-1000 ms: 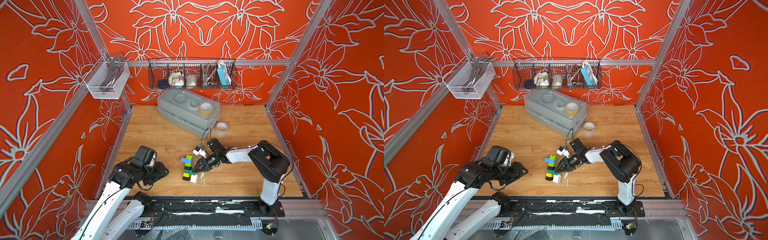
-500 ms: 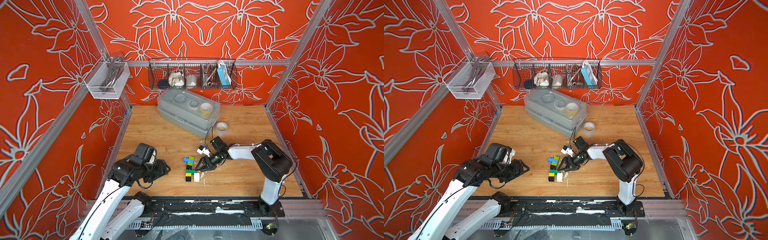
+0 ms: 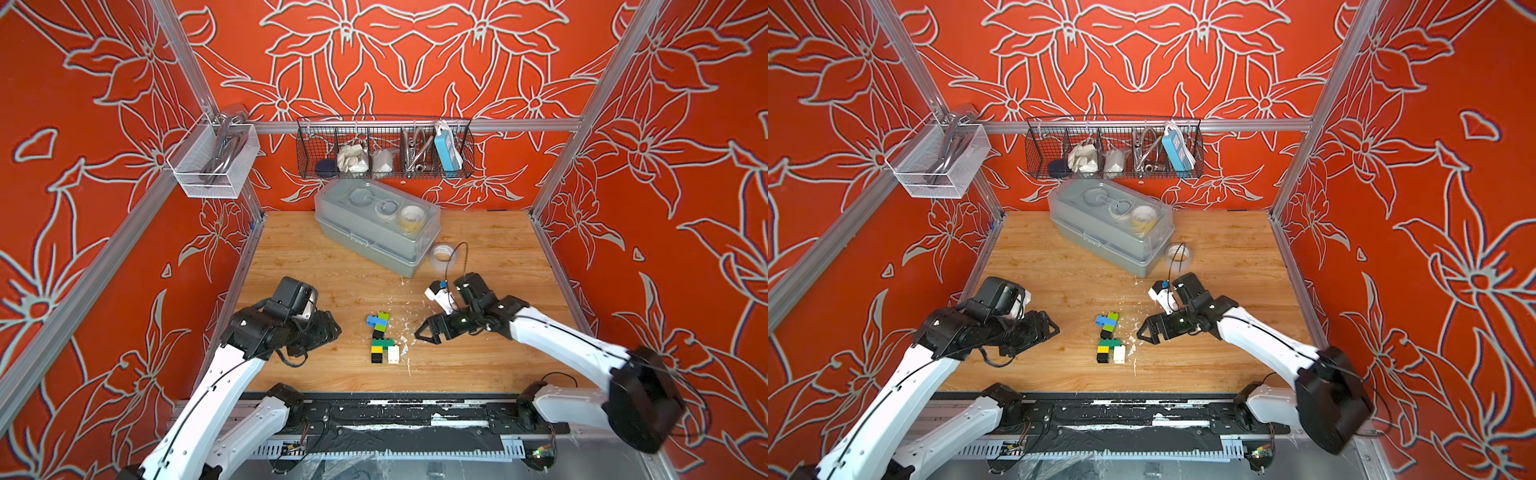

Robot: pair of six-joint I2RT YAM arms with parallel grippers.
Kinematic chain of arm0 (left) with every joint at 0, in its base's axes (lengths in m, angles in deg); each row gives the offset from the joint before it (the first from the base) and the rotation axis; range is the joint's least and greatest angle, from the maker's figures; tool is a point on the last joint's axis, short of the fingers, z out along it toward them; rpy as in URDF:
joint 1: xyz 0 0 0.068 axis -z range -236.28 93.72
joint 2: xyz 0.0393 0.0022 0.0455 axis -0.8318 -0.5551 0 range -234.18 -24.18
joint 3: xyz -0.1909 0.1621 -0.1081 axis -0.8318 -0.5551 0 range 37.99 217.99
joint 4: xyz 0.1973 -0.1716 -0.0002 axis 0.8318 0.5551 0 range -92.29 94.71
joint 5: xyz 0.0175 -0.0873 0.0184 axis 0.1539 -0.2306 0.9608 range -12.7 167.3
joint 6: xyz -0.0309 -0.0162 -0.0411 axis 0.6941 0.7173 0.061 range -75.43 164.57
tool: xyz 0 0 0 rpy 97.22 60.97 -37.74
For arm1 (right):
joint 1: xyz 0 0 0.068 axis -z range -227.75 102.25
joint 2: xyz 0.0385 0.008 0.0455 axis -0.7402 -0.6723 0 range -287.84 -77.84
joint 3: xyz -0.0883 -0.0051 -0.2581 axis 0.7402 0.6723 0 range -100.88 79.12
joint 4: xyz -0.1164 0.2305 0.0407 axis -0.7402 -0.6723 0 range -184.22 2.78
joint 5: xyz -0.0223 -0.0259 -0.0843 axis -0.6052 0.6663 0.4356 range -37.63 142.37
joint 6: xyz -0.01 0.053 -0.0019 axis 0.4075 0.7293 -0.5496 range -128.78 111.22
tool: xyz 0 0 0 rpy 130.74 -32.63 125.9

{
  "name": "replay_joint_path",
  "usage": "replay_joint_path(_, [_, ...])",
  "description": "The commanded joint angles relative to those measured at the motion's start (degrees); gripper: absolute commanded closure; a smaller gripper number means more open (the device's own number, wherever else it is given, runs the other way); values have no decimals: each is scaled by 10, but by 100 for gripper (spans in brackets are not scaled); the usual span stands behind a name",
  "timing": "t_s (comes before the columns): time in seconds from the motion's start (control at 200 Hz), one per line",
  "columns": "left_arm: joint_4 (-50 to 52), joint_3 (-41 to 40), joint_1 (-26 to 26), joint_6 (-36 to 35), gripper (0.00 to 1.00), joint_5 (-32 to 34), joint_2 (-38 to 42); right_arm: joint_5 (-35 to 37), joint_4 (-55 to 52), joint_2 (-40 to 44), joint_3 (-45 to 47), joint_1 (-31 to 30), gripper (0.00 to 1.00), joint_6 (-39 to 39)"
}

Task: Assemble a giraffe with lego
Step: Adjust the lego brick at the center of the board, then reset both arms

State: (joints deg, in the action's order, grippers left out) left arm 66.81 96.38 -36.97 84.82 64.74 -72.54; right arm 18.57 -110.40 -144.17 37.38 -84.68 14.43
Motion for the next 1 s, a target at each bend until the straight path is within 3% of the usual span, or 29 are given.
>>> replay_joint_path(0.0, [-20, -17, -4, -5, 32, -7, 2, 116, -35, 73, 21, 13, 0, 26])
replay_joint_path(0.13, [-67, -70, -3, 10, 33, -47, 4, 116, -83, 77, 4, 49, 0, -6])
replay_joint_path(0.235, [-91, -107, -3, 13, 32, -21, 20, 135, -141, 51, -41, 68, 0, -45])
replay_joint_path(0.34, [-93, -118, -4, 9, 16, 36, 24, 168, -137, 96, -60, 99, 0, -59])
replay_joint_path(0.4, [-113, -118, -3, 12, 0, 57, 26, 242, -107, 150, -46, 112, 0, -55])
replay_joint_path(0.53, [-168, -110, -4, 10, 0, 127, 20, 518, -46, 234, 15, 124, 0, -56])
replay_joint_path(0.585, [-194, -110, -4, 4, 0, 179, 16, 574, 16, 248, 58, 140, 0, -105])
replay_joint_path(0.626, [-216, -115, -4, -8, 0, 226, 15, 563, 62, 246, 84, 168, 0, -145])
replay_joint_path(0.711, [-297, -147, -4, -65, 0, 335, 20, 468, 159, 208, 131, 248, 0, -192])
replay_joint_path(0.786, [-427, -207, -6, -158, 0, 409, 37, 441, 245, 161, 161, 287, 0, -213])
replay_joint_path(0.881, [-596, -283, -32, -276, 0, 422, 44, 384, 346, 109, 181, 316, 0, -219])
replay_joint_path(0.996, [-659, -323, -94, -291, 0, 404, -5, 363, 429, 37, 192, 330, 0, -231])
